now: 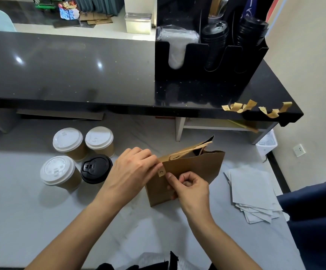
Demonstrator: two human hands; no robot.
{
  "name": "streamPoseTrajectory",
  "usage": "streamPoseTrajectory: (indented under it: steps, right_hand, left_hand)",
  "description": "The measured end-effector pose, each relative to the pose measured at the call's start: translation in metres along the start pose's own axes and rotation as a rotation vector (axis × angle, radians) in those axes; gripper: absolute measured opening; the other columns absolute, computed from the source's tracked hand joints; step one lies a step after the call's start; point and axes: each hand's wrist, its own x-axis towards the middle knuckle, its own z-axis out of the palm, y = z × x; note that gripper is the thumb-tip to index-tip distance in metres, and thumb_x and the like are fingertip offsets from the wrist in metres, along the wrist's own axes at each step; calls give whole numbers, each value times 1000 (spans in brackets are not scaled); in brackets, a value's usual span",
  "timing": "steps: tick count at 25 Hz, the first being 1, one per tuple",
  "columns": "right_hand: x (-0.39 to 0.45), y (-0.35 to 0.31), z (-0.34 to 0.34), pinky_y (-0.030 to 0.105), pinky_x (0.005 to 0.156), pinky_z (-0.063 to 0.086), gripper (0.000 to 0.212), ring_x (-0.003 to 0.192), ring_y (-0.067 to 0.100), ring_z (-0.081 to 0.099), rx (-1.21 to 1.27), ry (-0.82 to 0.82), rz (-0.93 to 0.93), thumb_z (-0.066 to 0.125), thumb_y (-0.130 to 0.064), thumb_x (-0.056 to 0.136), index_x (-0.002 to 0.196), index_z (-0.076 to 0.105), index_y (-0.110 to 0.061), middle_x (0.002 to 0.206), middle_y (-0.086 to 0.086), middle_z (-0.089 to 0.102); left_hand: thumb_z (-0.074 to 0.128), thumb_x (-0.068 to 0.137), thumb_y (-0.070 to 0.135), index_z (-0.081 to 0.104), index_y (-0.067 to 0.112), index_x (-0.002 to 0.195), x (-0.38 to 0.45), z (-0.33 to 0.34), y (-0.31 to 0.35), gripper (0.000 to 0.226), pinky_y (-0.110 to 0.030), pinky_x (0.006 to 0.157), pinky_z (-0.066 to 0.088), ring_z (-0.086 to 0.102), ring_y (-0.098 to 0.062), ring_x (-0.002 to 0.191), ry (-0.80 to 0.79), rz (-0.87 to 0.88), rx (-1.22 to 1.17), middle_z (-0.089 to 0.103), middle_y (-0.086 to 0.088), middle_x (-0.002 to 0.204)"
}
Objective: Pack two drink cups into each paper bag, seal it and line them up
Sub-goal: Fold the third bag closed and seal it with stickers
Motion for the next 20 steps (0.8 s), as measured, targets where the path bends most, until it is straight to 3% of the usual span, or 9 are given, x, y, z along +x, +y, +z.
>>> streamPoseTrajectory:
  steps: [3, 7, 11, 14, 18, 20]
  right_hand:
    - [2, 0, -8, 24, 54, 56, 32, 59, 15, 70, 9, 8, -3, 84, -25, 83, 78, 62, -3, 68, 8, 74]
    - [10, -5, -25, 23, 51, 51, 34, 51, 16, 62, 49, 56, -33, 83, -23, 84, 79, 60, 1, 65, 8, 72]
    - [22, -9, -53, 25, 57, 45, 26, 51, 7, 50, 1, 253, -141, 83, -20, 84, 86, 60, -9, 59, 2, 57]
    - [29, -11, -77, 26, 64, 44, 24, 58, 6, 49, -68, 367, -239, 78, -18, 86, 98, 58, -24, 72, 1, 52]
    - [36, -16, -96, 12, 67, 45, 27, 90, 6, 60, -190, 257, -352, 75, -17, 88, 104, 62, -34, 102, -6, 58]
    - [38, -19, -99, 14, 74, 46, 27, 101, 5, 61, -236, 194, -407, 75, -17, 88, 104, 65, -36, 110, -13, 58]
  left_hand:
    - [60, 95, 38, 71, 22, 92, -2, 2, -1, 20, -37, 66, 47, 52, -20, 74, 0, -52, -65, 62, 6, 86]
    - [54, 103, 32, 72, 21, 95, -3, 7, -3, 22, -40, 65, 47, 52, -20, 74, 13, -31, -54, 63, 5, 89]
    - [62, 99, 26, 73, 19, 97, 0, 6, -4, 14, -44, 65, 49, 55, -23, 76, 16, -14, -54, 67, 4, 91]
    - [63, 97, 18, 70, 21, 109, 2, 4, -4, 14, -44, 67, 50, 56, -23, 81, -12, -12, -54, 68, 5, 99]
    - [64, 94, 7, 68, 21, 112, 8, 2, -3, 23, -47, 71, 49, 58, -26, 86, -11, -20, -53, 70, 5, 102]
    - [64, 94, 8, 69, 21, 112, 10, 1, -2, 22, -46, 73, 49, 58, -26, 88, -12, -29, -64, 70, 6, 103]
